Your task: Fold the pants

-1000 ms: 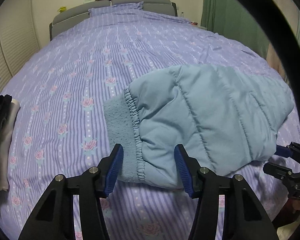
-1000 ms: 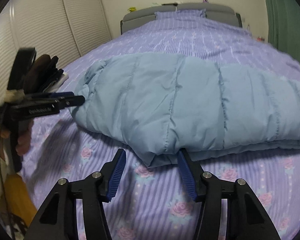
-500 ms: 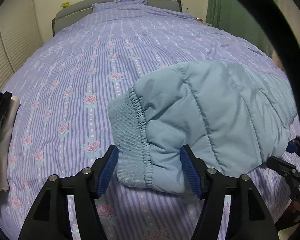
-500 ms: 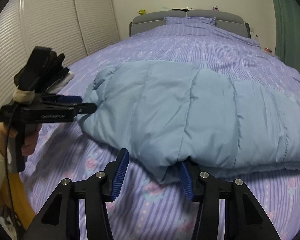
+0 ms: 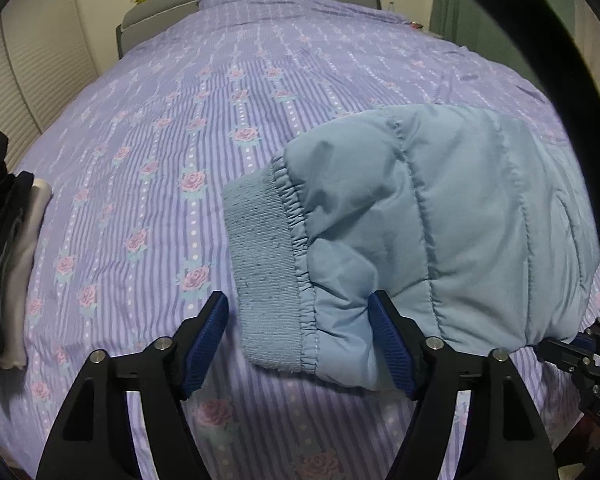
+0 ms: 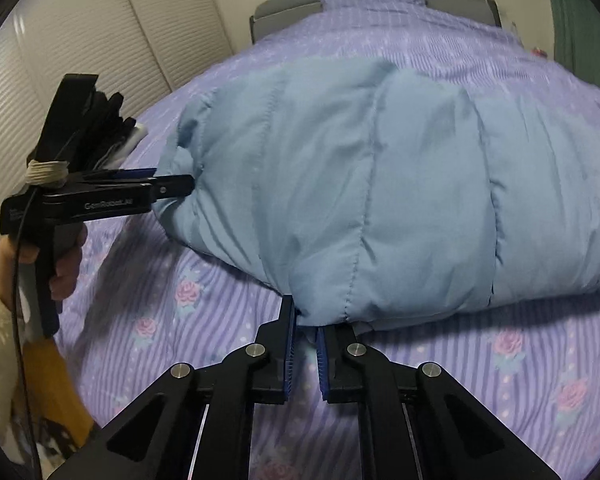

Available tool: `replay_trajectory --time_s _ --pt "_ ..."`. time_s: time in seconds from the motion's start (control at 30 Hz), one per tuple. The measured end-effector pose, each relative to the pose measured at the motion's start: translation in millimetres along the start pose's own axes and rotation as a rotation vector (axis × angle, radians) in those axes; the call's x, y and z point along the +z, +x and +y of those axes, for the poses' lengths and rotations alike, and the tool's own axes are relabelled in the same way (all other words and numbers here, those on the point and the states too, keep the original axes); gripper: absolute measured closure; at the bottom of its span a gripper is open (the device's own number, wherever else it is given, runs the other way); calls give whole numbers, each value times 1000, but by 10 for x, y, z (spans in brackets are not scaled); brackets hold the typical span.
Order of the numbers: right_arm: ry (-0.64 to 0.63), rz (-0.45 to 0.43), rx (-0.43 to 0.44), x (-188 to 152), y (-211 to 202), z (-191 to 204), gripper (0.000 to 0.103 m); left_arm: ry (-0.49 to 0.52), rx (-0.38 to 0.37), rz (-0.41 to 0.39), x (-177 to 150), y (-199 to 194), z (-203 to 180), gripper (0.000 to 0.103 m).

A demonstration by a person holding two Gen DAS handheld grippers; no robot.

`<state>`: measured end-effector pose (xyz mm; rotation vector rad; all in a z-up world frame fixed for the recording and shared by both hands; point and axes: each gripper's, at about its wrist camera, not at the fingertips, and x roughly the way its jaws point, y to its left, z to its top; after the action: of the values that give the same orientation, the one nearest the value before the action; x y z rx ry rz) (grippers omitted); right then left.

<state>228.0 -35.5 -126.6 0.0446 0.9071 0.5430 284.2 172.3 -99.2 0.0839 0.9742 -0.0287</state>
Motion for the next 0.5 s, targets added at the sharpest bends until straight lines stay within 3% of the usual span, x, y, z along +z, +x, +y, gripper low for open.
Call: replay_trajectory --time_s 0.1,0.17,0.27,0.43,0.5 --pt "-8 -21 -22 -27 -169 -6 82 10 58 -15 -1 -132 -55 30" --pt "-16 -62 -91 -56 -353 -12 54 26 110 -53 -28 -311 -130 31" --pt "10 -225 -193 -157 -825 -149 38 62 107 -143 -86 -664 -306 29" --pt "133 -388 -343 -267 -1396 -695 33 86 41 -240 -60 -1026 -670 28" --pt "190 -411 -382 -290 -1515 -919 30 98 4 -275 -17 -1108 -873 28"
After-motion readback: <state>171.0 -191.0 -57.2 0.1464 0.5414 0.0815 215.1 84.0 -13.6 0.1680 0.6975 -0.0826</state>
